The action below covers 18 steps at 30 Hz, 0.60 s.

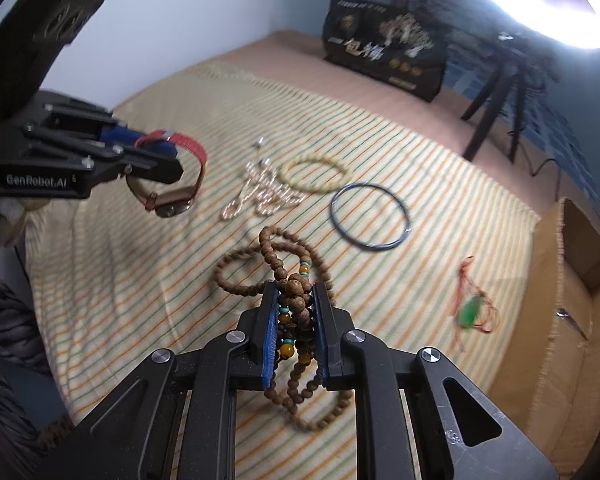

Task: Organize jewelry
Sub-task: 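Carry the red watch and brown beads over the cardboard box with both tools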

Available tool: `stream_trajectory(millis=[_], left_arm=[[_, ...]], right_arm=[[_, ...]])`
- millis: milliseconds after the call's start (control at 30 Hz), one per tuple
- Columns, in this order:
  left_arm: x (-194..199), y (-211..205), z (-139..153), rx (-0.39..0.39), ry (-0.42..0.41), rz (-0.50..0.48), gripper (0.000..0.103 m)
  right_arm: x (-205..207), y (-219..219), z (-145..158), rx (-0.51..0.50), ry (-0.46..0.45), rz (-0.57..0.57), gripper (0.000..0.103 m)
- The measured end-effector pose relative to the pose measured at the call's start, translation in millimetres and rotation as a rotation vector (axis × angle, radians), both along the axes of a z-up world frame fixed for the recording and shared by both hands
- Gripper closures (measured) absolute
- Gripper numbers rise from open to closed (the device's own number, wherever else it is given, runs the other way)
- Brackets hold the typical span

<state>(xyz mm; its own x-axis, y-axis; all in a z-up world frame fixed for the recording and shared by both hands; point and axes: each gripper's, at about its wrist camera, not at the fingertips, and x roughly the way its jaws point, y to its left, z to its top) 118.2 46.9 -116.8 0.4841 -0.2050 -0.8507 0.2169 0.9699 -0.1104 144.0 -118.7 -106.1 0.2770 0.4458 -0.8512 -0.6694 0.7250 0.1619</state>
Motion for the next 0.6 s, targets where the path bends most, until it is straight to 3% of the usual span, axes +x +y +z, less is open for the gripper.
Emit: stream_trajectory(millis=[600], left_arm=[[0.8, -55.4, 74.2, -0.092, -0.187, -0.051, 0.084]], right_arm=[[16.2, -81.9, 88.2, 0.144, -0.111, -0.209, 0.089]])
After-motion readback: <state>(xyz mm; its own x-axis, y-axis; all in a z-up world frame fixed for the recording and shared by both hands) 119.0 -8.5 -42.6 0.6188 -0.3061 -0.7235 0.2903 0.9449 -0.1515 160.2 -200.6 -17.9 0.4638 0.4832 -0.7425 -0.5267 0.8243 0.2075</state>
